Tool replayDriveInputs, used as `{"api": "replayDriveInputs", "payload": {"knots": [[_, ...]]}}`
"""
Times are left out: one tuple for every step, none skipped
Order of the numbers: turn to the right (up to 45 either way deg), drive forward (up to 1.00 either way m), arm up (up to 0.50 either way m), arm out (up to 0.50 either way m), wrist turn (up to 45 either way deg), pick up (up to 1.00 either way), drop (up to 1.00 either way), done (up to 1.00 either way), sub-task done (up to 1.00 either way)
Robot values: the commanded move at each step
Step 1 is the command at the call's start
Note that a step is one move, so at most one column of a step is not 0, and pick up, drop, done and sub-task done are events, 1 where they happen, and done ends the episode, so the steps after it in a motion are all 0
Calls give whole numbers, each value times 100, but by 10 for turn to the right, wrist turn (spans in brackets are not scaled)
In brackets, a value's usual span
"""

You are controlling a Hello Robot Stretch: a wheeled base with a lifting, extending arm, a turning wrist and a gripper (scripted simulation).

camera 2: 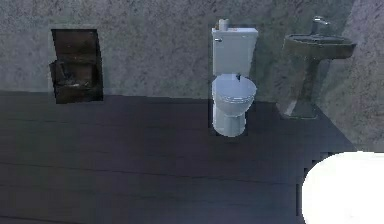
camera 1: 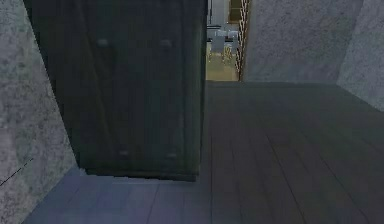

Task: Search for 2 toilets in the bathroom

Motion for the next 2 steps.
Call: {"api": "replayDriveInputs", "payload": {"knots": [[0,5,0,0,0,0,0,0,0],[450,0,0,0,0,0,0,0,0]]}}
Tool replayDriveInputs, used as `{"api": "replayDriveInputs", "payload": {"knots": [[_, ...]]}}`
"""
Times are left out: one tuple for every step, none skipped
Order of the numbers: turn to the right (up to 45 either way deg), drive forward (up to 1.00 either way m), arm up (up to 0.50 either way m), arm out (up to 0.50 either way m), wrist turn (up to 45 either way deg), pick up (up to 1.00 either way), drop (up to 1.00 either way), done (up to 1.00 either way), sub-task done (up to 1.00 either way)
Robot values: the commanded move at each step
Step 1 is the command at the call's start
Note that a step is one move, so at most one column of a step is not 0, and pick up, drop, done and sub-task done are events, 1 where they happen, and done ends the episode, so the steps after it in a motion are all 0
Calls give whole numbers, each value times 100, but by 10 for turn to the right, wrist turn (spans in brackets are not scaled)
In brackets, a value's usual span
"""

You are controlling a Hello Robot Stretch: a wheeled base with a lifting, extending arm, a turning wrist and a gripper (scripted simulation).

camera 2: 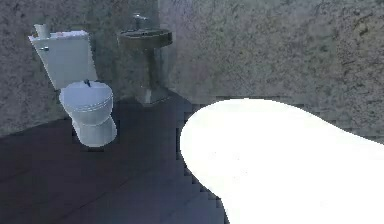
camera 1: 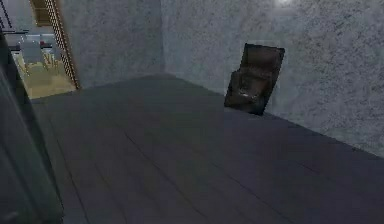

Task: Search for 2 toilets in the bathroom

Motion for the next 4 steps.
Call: {"api": "replayDriveInputs", "payload": {"knots": [[420,0,0,0,0,0,0,0,0],[0,60,0,0,0,0,0,0,0],[210,0,0,0,0,0,0,0,0],[0,35,0,0,0,0,0,0,0]]}}
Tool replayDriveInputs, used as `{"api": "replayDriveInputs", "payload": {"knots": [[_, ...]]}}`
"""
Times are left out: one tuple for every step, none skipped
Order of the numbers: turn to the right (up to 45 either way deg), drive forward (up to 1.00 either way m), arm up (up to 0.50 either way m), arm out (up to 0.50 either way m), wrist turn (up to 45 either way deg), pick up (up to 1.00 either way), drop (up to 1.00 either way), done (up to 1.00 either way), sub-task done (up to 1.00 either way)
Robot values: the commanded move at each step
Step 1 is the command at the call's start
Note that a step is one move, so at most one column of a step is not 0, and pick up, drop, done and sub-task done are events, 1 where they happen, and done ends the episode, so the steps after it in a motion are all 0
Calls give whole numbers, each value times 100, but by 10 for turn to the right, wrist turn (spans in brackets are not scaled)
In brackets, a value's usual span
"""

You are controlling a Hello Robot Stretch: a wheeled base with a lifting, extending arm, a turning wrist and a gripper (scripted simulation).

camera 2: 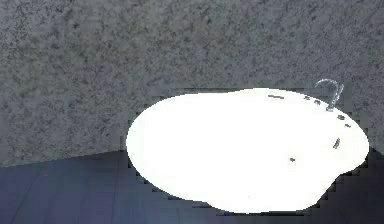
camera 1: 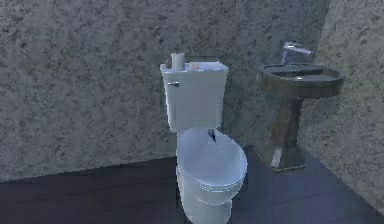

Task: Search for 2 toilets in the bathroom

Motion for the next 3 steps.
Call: {"api": "replayDriveInputs", "payload": {"knots": [[0,0,0,0,0,0,0,0,100],[-450,0,0,0,0,0,0,0,0],[-60,0,0,0,0,0,0,0,0]]}}
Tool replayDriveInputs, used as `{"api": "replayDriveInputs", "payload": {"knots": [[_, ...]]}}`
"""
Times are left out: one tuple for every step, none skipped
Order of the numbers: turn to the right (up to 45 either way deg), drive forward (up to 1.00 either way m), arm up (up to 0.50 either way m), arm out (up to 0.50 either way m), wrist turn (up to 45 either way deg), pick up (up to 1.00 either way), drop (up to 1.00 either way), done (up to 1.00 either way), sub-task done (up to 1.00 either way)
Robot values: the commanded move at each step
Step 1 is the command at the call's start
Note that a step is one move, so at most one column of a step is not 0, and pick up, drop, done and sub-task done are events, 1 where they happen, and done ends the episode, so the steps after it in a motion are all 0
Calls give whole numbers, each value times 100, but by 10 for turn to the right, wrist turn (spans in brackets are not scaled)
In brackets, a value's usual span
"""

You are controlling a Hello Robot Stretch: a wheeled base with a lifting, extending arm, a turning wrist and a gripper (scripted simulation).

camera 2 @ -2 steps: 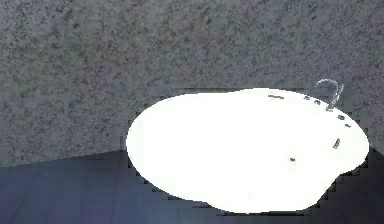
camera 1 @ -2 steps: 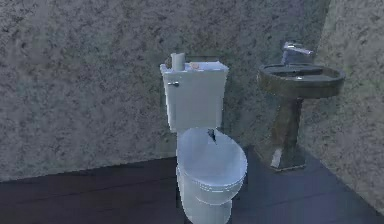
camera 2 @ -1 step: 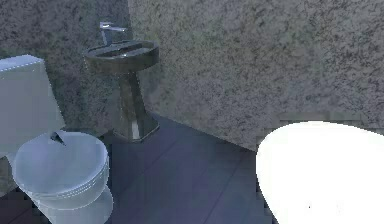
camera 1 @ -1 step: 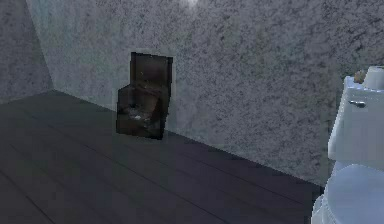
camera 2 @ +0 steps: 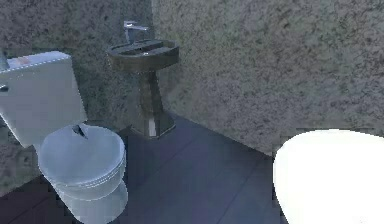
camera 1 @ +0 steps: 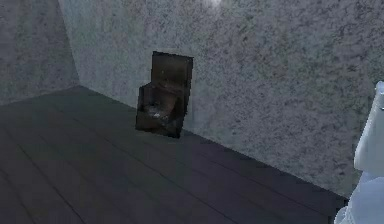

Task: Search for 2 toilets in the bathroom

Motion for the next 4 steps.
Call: {"api": "replayDriveInputs", "payload": {"knots": [[0,100,0,0,0,0,0,0,0],[-90,0,0,0,0,0,0,0,0],[0,15,0,0,0,0,0,0,0],[0,0,0,0,0,0,0,100,0]]}}
